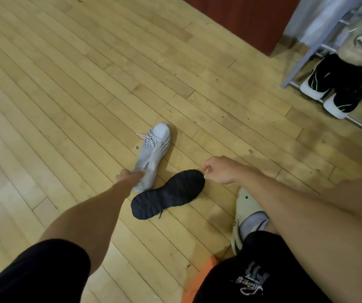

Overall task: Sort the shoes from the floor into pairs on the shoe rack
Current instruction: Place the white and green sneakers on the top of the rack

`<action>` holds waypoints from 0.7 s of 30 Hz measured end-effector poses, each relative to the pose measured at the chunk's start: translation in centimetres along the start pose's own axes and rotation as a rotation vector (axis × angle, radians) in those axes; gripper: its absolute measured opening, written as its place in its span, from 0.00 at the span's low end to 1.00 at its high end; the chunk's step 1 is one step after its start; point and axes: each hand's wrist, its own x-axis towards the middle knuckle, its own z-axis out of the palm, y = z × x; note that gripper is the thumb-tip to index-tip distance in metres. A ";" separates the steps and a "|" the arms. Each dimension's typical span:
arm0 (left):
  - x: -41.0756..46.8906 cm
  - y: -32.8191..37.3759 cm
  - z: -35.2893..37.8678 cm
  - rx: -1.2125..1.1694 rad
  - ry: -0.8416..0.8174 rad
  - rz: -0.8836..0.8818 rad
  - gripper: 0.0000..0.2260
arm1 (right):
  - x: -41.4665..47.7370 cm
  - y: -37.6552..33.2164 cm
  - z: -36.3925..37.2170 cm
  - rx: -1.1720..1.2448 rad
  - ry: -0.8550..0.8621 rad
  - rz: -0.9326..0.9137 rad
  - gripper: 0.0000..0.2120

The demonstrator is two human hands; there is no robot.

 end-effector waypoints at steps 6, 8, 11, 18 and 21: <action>-0.4 0.9 0.7 0.039 -0.029 0.026 0.22 | -1.2 0.4 -0.1 -0.003 0.016 0.005 0.19; -0.4 0.9 0.3 0.027 -0.043 0.038 0.19 | -1.6 0.4 -0.1 0.000 0.015 0.011 0.18; -1.0 1.7 -0.8 -0.083 -0.152 0.001 0.16 | -2.1 0.7 0.0 -0.011 -0.016 0.036 0.18; -6.1 5.6 -3.7 -0.450 -0.390 -0.136 0.05 | -2.9 0.3 -1.3 0.100 0.070 0.016 0.18; -9.8 9.4 -3.9 -0.412 -0.419 0.038 0.04 | -4.1 1.0 -3.0 0.214 0.155 0.030 0.16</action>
